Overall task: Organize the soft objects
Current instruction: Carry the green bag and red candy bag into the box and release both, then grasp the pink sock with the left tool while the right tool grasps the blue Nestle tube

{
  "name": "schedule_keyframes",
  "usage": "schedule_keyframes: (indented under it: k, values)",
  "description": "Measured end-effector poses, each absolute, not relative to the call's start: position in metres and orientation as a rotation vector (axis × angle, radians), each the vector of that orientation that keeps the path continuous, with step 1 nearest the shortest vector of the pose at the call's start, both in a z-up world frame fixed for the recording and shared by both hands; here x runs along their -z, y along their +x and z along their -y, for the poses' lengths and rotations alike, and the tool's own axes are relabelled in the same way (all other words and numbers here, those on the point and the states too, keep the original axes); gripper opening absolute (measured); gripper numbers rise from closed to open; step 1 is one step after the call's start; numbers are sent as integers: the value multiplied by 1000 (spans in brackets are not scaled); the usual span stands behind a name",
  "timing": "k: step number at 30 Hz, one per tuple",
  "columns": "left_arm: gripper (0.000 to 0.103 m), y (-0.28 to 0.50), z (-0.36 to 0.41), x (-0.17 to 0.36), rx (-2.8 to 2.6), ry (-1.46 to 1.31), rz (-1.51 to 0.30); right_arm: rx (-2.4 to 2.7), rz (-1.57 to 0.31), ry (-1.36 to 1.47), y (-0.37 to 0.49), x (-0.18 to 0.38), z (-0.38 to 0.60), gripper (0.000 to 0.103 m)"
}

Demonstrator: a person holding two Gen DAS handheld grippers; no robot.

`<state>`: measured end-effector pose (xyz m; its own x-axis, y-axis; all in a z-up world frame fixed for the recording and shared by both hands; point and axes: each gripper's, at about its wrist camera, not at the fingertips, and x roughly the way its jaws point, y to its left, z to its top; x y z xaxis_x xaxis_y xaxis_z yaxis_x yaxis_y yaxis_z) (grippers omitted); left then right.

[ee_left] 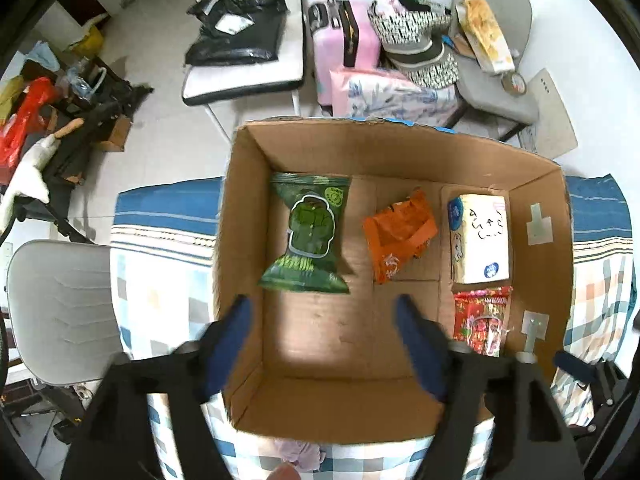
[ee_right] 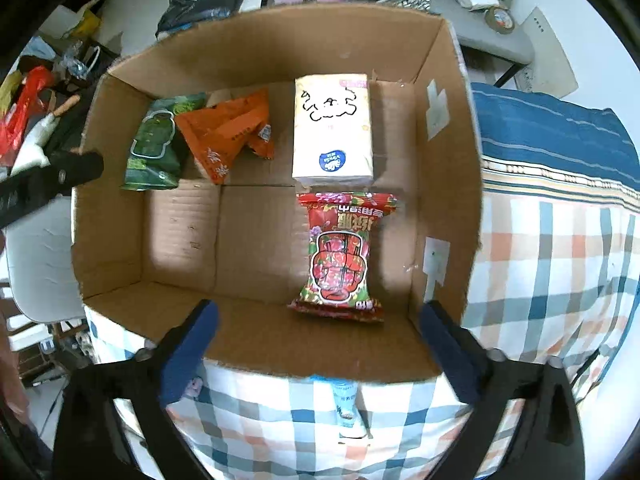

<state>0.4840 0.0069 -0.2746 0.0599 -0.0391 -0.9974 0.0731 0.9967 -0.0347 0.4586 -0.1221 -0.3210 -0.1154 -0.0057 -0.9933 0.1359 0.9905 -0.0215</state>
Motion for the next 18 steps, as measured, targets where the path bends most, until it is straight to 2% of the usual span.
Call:
schedule_keyframes:
  k: [1,2,18]
  values:
    - [90,477,-7,270,79,27,-1499,127,-1667,91,456,316,122,103]
    - [90,472,-8,266,78,24,-1489,136,-1651,78,453,311,121,103]
    - [91,375,-12,182,65,-5,-1264,104,-1493,42,397,229,101,103]
